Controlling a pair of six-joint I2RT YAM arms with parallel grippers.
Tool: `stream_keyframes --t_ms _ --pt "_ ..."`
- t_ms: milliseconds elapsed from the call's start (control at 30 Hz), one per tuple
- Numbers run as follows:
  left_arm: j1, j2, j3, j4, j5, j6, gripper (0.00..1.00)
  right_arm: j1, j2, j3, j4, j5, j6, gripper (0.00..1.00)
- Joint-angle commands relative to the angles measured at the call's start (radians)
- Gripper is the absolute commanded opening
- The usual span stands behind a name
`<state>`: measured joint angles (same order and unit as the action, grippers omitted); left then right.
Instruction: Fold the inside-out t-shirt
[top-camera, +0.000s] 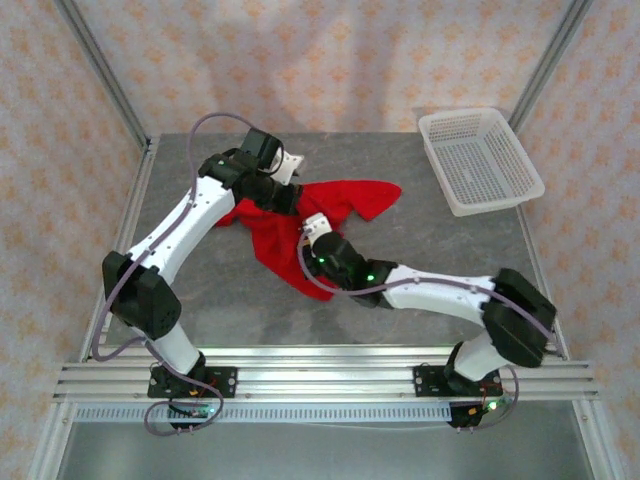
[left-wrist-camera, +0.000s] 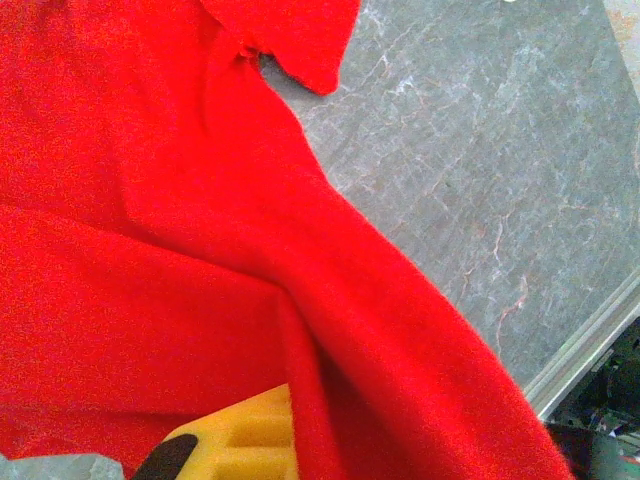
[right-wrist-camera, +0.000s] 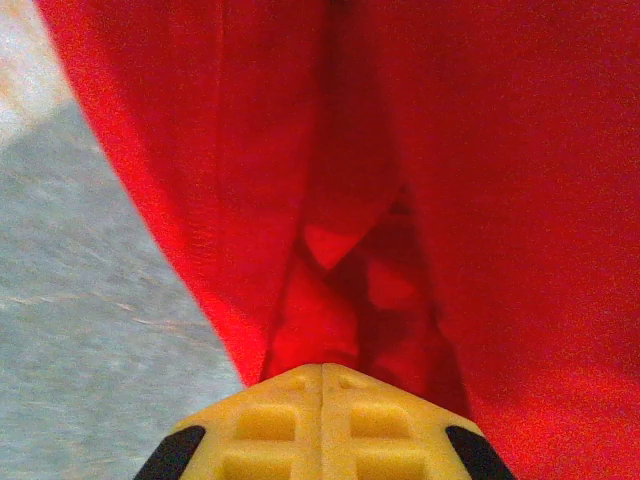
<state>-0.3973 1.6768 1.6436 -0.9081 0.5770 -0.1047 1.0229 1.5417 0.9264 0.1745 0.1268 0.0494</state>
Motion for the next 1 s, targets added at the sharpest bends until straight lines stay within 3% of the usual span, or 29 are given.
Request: stream_keyframes --t_ms 0,100,300,433,533,633,733,833,967 --pt "0.001 0.004 0.039 -0.082 0.025 0.004 0.0 -0.002 0.11 0.09 0.13 0.146 -0.127 0.0" --pt "0.001 0.006 0.048 -0.103 0.045 0.005 0.0 -0.046 0.203 0.108 0.203 0.281 -0.202 0.0" --pt "0.0 -0.009 0.079 -0.137 0.166 -0.003 0.0 -0.156 0.287 0.167 0.253 0.361 -0.303 0.0" --pt "-0.001 -0.052 0.052 -0.05 0.234 -0.098 0.0 -0.175 0.298 0.187 0.211 0.323 -0.221 0.0" --pt "-0.009 -0.042 0.095 -0.013 0.267 -0.208 0.0 -0.126 0.333 0.208 0.202 0.291 -0.168 0.0" --pt "-0.021 -0.007 0.183 -0.063 0.27 -0.212 0.0 -0.056 0.368 0.232 0.229 0.284 -0.171 0.0" --pt "-0.025 0.007 0.212 -0.087 0.248 -0.188 0.0 -0.048 0.372 0.255 0.228 0.212 -0.178 0.0" --pt "-0.028 0.005 0.196 -0.075 0.263 -0.197 0.0 -0.108 0.366 0.314 0.176 0.141 -0.138 0.0" --pt "-0.035 -0.013 0.172 -0.055 0.272 -0.198 0.0 -0.272 0.356 0.34 0.145 -0.051 0.126 0.0"
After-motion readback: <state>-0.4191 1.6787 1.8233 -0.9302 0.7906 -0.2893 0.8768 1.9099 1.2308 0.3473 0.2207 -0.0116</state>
